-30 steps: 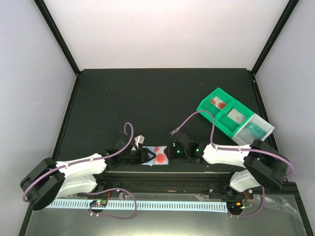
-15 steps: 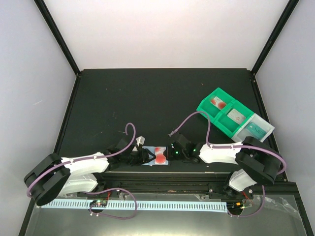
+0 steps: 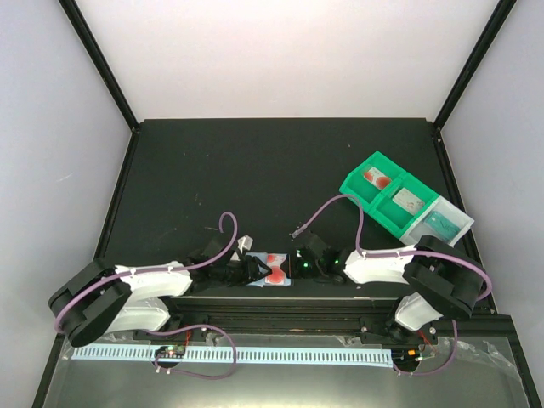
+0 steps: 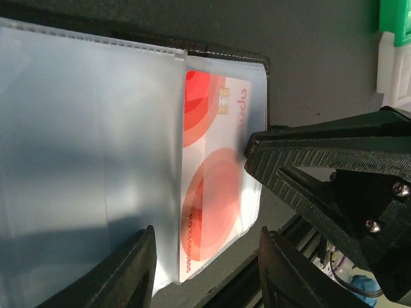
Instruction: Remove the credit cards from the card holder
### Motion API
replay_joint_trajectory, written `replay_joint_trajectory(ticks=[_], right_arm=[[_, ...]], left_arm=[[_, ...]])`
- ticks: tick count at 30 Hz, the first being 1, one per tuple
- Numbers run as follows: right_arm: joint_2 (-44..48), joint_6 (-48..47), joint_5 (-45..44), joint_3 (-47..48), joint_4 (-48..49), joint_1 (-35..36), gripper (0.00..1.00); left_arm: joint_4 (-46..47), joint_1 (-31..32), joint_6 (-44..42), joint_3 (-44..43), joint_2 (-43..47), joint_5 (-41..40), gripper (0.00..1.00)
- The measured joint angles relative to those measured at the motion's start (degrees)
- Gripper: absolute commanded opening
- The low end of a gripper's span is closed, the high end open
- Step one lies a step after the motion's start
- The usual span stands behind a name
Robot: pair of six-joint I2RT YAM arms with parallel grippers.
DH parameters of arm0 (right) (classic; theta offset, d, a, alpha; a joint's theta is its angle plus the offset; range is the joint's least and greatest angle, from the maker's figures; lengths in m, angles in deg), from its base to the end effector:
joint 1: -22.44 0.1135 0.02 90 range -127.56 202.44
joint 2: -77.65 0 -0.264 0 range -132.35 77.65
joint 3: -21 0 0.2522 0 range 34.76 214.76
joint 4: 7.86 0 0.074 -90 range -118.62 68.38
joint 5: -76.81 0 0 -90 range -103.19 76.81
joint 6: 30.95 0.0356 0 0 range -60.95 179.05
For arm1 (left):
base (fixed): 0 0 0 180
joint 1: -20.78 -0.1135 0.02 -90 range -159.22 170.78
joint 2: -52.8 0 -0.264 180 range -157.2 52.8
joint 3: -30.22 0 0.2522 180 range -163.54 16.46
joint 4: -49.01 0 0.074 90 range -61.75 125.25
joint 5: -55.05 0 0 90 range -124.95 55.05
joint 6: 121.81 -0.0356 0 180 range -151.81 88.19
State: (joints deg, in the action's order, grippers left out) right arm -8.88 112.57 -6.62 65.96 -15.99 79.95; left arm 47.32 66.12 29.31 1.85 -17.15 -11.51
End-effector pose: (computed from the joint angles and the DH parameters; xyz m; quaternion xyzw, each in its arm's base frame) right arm 0.1381 0.2244 0.1263 -0.0524 0.9360 0.3139 0.1504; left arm 0.1276 -0.1492 0.1210 -0.0436 0.9014 -0.4227 0.0831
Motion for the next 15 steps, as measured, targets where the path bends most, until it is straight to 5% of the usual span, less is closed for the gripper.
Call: replay_joint_trajectory(ticks=[15], right_arm=[[-0.1, 0.4, 0.0, -0.2, 0.5, 0.0, 0.09]], left_arm=[[-0.2, 0.0, 0.6, 0.0, -0.1, 0.2, 0.46]])
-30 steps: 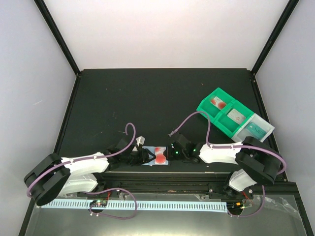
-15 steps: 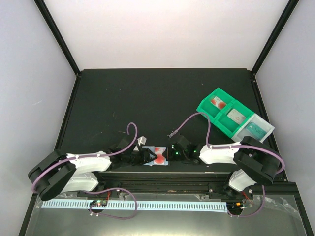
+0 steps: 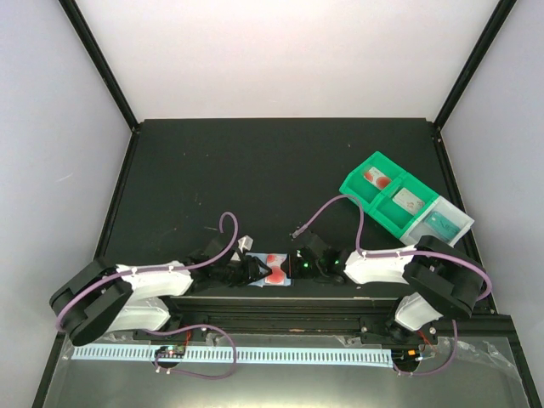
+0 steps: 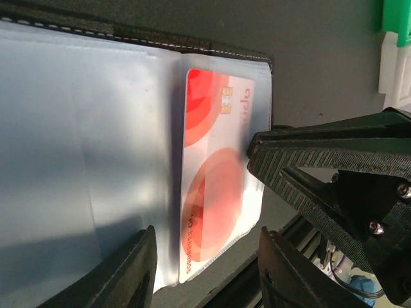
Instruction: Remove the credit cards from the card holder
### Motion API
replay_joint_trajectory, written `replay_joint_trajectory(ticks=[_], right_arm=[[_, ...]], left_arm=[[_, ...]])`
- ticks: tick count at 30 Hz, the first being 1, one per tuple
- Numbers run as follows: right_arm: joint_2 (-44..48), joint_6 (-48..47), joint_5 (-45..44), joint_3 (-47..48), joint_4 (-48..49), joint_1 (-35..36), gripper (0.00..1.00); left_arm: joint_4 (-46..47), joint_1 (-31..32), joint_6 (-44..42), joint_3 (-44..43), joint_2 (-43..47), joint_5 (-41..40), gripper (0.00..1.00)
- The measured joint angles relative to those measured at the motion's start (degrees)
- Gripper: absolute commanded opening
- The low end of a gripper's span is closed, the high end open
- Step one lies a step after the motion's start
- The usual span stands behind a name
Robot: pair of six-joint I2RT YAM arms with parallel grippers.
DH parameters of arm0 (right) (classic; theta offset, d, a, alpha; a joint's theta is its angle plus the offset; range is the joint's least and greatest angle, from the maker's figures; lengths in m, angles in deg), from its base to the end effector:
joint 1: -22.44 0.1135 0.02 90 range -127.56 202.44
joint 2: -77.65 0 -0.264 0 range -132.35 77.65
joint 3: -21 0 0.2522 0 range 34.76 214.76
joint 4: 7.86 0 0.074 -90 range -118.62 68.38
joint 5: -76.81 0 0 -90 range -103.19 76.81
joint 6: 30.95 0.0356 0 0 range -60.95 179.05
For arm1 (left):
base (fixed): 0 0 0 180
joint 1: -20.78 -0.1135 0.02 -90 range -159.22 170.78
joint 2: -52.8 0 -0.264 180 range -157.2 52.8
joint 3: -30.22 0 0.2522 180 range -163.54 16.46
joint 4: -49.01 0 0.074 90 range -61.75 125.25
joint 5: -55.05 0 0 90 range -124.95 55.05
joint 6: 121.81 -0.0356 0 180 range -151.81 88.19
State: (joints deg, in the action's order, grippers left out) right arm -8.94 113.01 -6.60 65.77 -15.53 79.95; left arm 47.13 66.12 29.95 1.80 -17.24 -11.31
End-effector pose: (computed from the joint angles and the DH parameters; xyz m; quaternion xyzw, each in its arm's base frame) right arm 0.1380 0.2243 0.1257 -0.0489 0.9355 0.3160 0.1500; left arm 0.1274 -0.1493 0.1207 -0.0484 0.9016 -0.4226 0.0782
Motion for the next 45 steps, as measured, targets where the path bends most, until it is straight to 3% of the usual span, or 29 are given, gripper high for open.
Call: replay_joint_trajectory(ticks=[3, 9, 17, 27, 39, 45], right_arm=[[0.0, 0.0, 0.0, -0.2, 0.4, 0.0, 0.08], [0.0, 0.1, 0.0, -0.4, 0.8, 0.0, 0.09], [0.0, 0.2, 0.0, -0.5, 1.0, 0.0, 0.09], [0.0, 0.2, -0.3, -0.6, 0.9, 0.0, 0.09], [0.8, 0.0, -0.9, -0.6, -0.7, 0.0, 0.09], [4.6, -1.1, -1.3, -0.6, -4.0, 0.0, 0.18]], left_arm=[[1.0, 0.1, 0.0, -0.2, -1.3, 0.2, 0.43], [1.8, 0.2, 0.5, -0.2, -2.5, 0.4, 0.30], [1.7, 0.2, 0.3, -1.0, -4.7, 0.5, 0.02], [1.2, 0.2, 0.0, -0.9, -2.4, 0.8, 0.02], [-8.2, 0.2, 0.0, 2.8, 13.4, -5.5, 0.01], [-15.3, 0.1, 0.0, 3.6, 24.8, -9.7, 0.02]])
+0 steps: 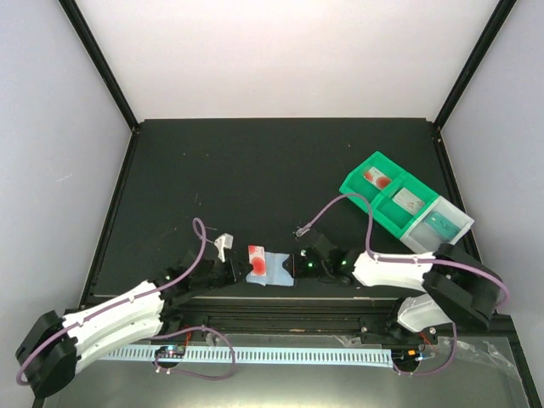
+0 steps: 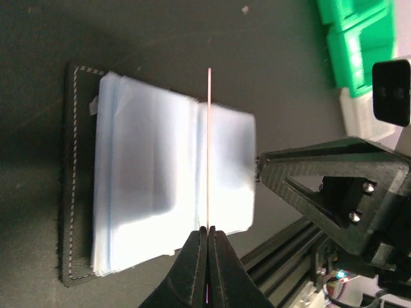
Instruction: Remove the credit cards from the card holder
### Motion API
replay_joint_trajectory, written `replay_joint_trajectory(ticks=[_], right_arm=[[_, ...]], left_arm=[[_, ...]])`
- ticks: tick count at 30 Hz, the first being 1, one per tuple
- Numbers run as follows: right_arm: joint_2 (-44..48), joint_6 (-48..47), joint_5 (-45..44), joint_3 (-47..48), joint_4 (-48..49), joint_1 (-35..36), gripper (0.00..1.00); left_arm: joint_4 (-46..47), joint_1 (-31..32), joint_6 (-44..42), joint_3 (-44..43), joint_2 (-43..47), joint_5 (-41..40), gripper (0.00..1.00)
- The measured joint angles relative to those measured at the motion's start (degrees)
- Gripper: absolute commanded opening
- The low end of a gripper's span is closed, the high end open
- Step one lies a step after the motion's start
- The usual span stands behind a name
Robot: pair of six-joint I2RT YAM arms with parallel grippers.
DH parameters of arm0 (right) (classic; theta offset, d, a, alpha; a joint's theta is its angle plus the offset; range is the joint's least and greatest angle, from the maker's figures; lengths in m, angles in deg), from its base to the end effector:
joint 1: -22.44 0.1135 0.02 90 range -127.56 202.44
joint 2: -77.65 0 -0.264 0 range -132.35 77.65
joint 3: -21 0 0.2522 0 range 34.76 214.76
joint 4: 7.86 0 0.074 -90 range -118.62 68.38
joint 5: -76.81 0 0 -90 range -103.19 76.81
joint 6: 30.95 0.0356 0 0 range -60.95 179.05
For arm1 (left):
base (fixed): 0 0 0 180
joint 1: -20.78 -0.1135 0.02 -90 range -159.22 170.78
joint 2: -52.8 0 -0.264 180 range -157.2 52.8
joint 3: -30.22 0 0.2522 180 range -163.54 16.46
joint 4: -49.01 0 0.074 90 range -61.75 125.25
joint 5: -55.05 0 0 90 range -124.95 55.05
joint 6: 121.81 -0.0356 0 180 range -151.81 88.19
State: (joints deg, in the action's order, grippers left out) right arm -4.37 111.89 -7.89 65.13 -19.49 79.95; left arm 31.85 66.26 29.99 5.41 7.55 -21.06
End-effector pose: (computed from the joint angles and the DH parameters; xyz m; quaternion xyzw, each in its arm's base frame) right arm 0.1334 0.2155 0.1368 -0.0542 0.9358 0.3085 0.1617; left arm 0.1036 -0.1176 0.1467 -0.0736 0.8892 -0.4173 0.1725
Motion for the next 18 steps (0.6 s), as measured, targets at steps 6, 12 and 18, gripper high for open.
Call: replay_joint_trajectory(ticks=[6, 12, 18], right_arm=[[10.7, -0.5, 2.5, -0.7, 2.3, 0.0, 0.32], [15.0, 3.3, 8.6, -4.3, 13.6, 0.0, 0.42], [14.8, 9.0, 11.9, -5.3, 19.8, 0.0, 0.49]], left_arm=[[-3.5, 0.0, 0.7, 0.1, 12.3, -2.3, 0.02], [-2.4, 0.0, 2.4, 0.2, 20.4, -3.0, 0.02], [0.9, -0.1, 4.1, 0.4, 23.1, -2.9, 0.02]])
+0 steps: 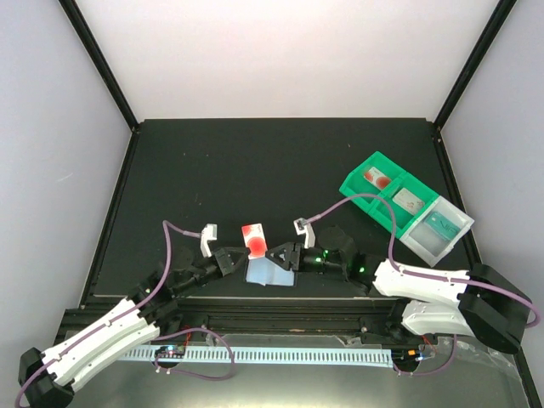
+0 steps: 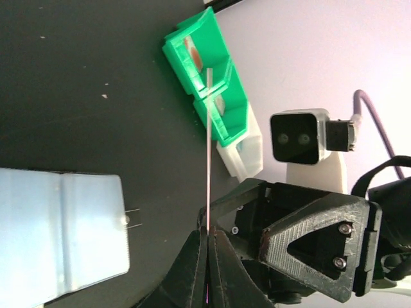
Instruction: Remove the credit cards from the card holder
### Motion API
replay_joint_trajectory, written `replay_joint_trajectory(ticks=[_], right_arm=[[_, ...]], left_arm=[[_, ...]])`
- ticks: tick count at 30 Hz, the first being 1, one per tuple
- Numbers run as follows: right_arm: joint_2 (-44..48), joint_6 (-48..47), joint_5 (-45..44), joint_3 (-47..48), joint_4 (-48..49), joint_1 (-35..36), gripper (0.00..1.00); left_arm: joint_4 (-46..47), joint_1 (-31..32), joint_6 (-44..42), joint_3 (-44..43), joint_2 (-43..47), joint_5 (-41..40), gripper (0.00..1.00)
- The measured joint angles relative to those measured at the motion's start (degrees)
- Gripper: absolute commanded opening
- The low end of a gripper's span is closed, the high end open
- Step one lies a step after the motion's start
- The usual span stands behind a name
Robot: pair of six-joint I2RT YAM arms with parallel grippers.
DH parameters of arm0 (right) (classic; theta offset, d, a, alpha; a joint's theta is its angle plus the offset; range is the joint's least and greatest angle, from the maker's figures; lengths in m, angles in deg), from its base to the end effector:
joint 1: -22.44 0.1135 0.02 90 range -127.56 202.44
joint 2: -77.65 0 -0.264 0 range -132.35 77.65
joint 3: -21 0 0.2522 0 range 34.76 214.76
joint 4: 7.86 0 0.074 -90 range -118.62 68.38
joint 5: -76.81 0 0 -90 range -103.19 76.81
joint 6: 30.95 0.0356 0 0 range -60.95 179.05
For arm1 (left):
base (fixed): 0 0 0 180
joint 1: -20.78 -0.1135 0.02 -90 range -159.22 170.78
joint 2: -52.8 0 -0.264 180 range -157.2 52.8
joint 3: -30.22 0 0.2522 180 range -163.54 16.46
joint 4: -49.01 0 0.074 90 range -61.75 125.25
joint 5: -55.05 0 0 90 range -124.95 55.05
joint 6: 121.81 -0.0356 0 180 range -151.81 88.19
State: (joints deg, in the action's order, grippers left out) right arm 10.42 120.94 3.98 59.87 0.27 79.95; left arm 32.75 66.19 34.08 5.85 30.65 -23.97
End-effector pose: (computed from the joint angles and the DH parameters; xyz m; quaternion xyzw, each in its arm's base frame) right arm 0.1206 0.2090 0.1998 -0.0543 0.8138 0.5501 0.1796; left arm 0.0887 -0.0996 0.1964 -0.0815 0.7826 -0.5483 0.2834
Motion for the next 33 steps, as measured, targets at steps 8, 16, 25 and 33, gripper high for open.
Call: replay_joint_trajectory(ticks=[8, 16, 25, 33], right_arm=[[-1.1, 3.8, 1.5, 1.9, 2.6, 0.0, 0.40], [-0.9, 4.9, 2.3, 1.7, 5.2, -0.1, 0.01], [6.7, -4.3, 4.6, 0.8, 0.0, 0.0, 0.01], [11.3, -15.1, 15.4, 0.8, -9.3, 0.0, 0.01]], left_arm=[[5.9, 0.0, 2.0, 0.3, -0.2, 2.9, 0.02], [9.7, -0.1, 3.8, 1.4, -0.7, 4.7, 0.11], [6.0, -0.3, -0.7, -0.9, -1.9, 7.6, 0.56], [-0.8, -0.3, -11.3, -8.9, -3.3, 14.3, 0.46]])
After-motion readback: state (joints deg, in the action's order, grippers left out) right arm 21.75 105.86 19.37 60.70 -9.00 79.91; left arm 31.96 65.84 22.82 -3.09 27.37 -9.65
